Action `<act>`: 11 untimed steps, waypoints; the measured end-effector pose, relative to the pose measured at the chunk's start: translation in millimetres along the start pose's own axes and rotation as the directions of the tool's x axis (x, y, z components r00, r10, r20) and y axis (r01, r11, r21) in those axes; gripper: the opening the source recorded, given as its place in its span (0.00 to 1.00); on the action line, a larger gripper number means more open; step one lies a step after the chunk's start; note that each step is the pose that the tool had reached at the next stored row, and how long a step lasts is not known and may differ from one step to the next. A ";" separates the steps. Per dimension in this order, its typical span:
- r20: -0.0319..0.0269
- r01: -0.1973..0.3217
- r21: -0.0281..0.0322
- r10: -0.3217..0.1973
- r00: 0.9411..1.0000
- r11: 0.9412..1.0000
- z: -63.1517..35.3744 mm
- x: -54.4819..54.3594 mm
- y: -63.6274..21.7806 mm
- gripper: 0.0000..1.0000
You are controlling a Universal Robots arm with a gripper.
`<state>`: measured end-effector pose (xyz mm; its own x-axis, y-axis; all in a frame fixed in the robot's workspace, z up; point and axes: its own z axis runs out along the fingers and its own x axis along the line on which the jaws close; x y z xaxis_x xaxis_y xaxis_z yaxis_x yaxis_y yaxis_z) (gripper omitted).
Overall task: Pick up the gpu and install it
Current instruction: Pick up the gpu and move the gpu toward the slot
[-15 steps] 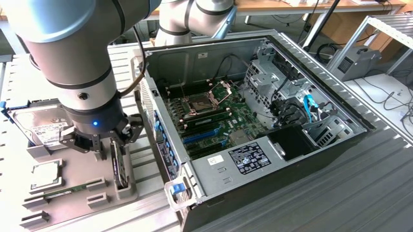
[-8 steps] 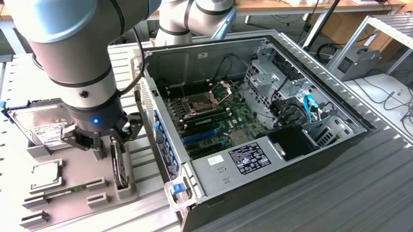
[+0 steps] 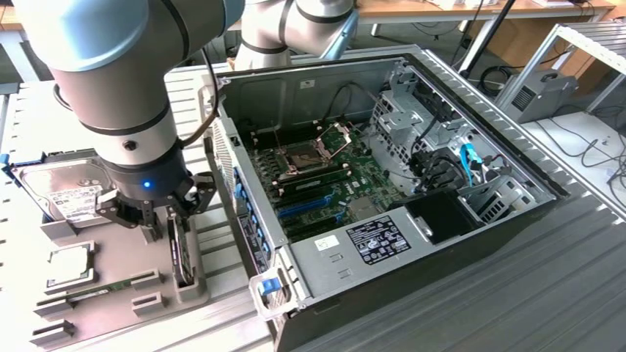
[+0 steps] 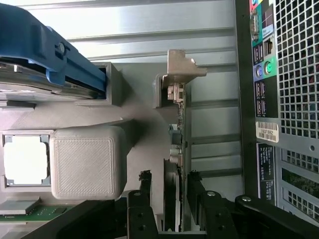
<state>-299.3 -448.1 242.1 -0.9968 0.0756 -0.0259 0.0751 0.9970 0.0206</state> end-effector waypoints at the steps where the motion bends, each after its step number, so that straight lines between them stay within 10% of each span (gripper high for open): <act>1: 0.000 0.000 0.000 0.000 1.000 1.000 0.6 0.0 0.0 0.42; 8: 0.000 0.000 0.000 0.000 1.000 1.000 0.7 0.0 0.0 0.42; 11: 0.000 0.000 0.000 0.000 1.000 1.000 0.6 0.1 0.0 0.28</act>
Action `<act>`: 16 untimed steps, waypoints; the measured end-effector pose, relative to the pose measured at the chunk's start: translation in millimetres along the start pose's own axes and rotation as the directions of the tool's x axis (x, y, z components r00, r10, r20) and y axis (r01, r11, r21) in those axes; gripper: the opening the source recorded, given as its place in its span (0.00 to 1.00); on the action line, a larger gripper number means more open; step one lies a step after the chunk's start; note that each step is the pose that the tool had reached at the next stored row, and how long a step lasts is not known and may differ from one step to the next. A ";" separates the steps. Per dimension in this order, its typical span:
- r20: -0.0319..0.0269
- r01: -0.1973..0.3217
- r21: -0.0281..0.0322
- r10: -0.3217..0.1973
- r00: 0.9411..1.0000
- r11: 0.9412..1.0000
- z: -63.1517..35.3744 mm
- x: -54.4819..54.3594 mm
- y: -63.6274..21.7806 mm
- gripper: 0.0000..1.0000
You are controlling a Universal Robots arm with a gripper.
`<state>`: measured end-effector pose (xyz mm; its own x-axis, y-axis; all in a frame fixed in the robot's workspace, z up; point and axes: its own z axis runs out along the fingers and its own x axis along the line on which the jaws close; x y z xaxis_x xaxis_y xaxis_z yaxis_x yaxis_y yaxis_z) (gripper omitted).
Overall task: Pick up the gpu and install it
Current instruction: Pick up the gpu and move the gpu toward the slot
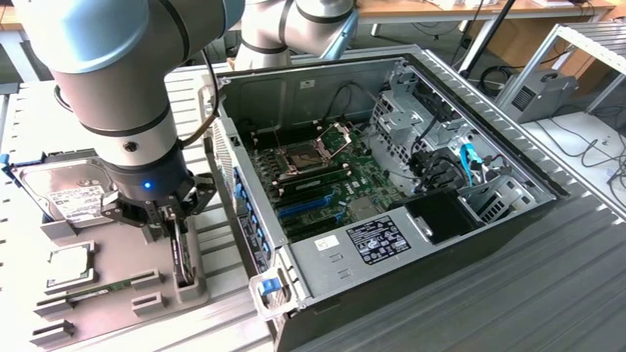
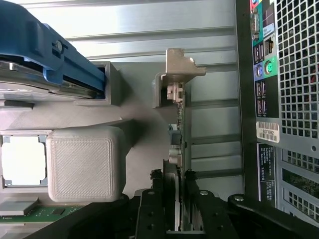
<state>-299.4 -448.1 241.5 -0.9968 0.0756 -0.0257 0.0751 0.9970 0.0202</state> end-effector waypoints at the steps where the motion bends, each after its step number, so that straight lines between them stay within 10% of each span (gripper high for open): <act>1: 0.000 0.000 0.000 0.000 1.000 1.000 0.0 0.0 0.0 0.26; 16: 0.000 0.000 0.001 0.000 1.000 1.000 0.0 0.0 0.0 0.26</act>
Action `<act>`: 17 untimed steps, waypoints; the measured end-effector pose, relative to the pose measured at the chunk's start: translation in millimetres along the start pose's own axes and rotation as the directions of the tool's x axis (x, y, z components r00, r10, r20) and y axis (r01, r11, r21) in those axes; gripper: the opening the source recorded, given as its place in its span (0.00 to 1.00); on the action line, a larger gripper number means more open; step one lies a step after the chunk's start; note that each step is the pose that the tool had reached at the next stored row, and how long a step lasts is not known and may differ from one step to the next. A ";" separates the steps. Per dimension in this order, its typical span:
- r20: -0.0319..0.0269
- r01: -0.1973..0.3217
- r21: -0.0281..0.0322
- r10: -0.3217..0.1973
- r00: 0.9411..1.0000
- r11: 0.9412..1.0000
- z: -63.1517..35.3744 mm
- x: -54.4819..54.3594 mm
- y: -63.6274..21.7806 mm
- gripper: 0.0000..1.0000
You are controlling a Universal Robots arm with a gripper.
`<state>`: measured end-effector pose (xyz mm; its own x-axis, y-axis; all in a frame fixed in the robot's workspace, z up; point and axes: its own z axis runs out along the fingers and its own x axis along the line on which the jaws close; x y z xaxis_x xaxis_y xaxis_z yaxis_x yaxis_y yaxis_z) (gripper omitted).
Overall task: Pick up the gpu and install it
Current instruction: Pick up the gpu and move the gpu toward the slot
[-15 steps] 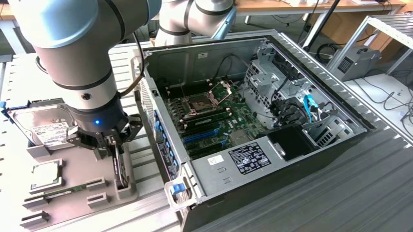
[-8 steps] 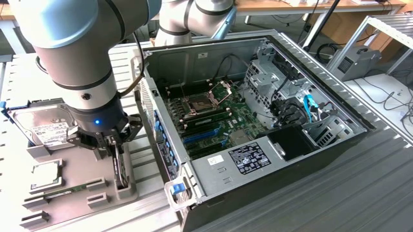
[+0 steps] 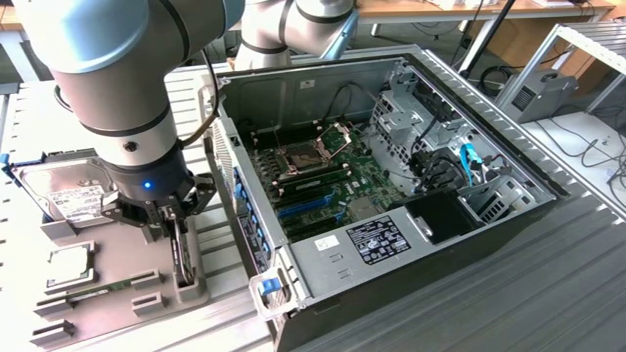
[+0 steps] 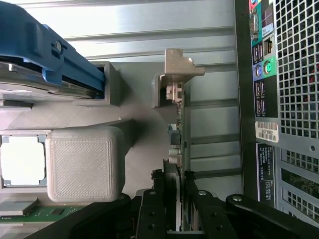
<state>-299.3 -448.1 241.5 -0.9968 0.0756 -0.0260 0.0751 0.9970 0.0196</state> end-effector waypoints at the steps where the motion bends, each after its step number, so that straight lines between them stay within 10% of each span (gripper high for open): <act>1: 0.000 0.000 0.001 0.000 1.000 1.000 -0.2 0.0 0.0 0.26; 17: 0.000 0.000 0.003 0.000 1.000 1.000 -7.2 -0.2 0.2 0.26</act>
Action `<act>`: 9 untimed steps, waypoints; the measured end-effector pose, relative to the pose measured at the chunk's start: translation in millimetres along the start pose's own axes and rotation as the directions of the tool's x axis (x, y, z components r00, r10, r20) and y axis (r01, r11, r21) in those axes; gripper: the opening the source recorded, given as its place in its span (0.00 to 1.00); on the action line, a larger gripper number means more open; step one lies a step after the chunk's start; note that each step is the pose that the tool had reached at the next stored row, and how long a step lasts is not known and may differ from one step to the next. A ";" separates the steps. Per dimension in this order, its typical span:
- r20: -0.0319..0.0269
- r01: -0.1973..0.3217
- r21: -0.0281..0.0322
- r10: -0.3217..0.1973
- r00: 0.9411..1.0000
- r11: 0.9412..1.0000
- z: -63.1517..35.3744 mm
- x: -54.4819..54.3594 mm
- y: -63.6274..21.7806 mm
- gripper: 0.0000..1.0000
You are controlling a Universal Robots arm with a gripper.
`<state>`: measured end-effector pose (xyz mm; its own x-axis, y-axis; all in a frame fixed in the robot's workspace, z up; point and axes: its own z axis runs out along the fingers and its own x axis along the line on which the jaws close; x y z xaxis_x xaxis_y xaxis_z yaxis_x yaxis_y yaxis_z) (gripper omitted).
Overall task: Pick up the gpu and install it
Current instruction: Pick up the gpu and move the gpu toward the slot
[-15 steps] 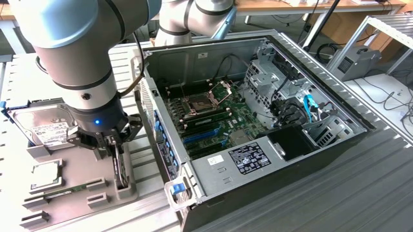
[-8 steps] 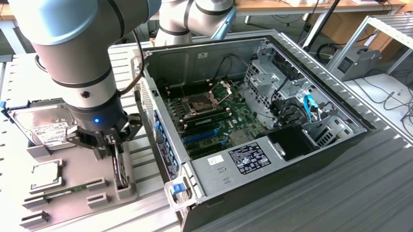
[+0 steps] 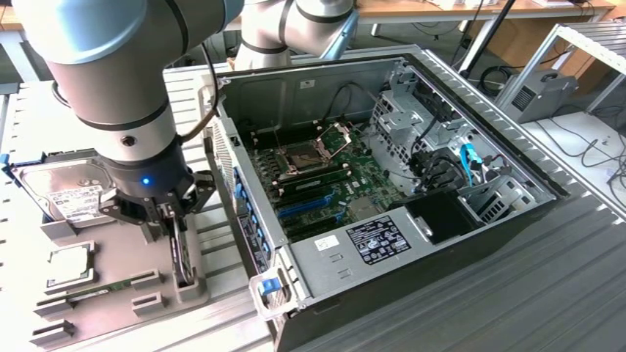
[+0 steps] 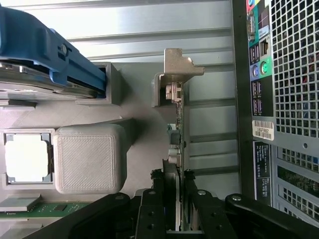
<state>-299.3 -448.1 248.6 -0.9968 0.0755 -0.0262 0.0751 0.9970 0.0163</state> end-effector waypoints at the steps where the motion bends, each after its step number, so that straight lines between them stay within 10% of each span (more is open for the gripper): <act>1: 0.000 0.000 0.000 0.000 1.000 1.000 -0.4 0.0 0.0 0.26; 9: 0.000 0.000 0.001 0.000 1.000 1.000 -3.4 -0.1 0.1 0.26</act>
<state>-299.3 -448.1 252.1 -0.9968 0.0755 -0.0262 0.0751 0.9971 0.0158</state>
